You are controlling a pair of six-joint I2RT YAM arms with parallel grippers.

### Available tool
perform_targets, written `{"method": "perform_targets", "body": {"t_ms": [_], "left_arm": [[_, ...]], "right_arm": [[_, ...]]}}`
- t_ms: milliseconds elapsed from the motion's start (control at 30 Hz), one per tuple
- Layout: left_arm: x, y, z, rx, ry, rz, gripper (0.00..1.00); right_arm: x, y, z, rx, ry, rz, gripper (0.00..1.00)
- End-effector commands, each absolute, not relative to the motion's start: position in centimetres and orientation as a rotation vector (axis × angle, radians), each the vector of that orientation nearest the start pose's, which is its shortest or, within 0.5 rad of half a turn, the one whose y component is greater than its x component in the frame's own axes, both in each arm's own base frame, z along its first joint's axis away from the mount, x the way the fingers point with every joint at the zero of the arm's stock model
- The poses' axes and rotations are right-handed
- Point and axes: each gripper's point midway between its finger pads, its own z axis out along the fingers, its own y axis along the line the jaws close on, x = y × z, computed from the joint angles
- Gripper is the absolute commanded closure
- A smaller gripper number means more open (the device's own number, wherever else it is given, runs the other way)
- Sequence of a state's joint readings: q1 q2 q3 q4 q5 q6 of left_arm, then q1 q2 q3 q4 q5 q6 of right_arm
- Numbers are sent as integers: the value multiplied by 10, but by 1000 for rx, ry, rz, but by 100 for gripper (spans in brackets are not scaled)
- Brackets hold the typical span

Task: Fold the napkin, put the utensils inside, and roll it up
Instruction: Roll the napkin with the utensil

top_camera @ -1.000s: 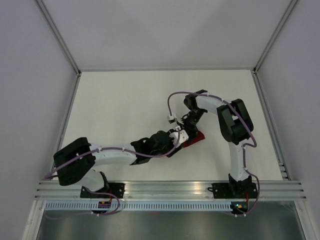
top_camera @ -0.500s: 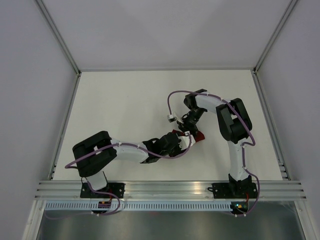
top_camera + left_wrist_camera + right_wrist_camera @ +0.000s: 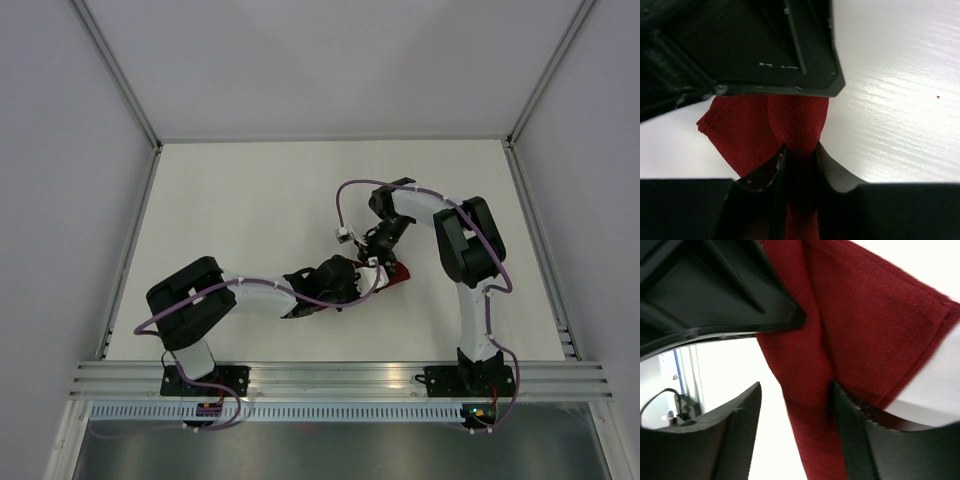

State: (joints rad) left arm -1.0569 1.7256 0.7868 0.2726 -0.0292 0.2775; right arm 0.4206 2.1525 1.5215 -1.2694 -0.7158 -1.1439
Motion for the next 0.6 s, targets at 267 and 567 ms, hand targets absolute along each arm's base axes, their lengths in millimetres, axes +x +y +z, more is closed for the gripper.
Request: {"method": "perform_targets", "body": {"t_ms": [267, 567], "left_arm": [[211, -366, 19, 1431, 1953, -823, 78], [210, -363, 11, 1414, 2106, -1070, 78]], "right_arm": [[297, 199, 56, -1742, 2125, 992, 13], [327, 174, 81, -1484, 2038, 887, 12]]}}
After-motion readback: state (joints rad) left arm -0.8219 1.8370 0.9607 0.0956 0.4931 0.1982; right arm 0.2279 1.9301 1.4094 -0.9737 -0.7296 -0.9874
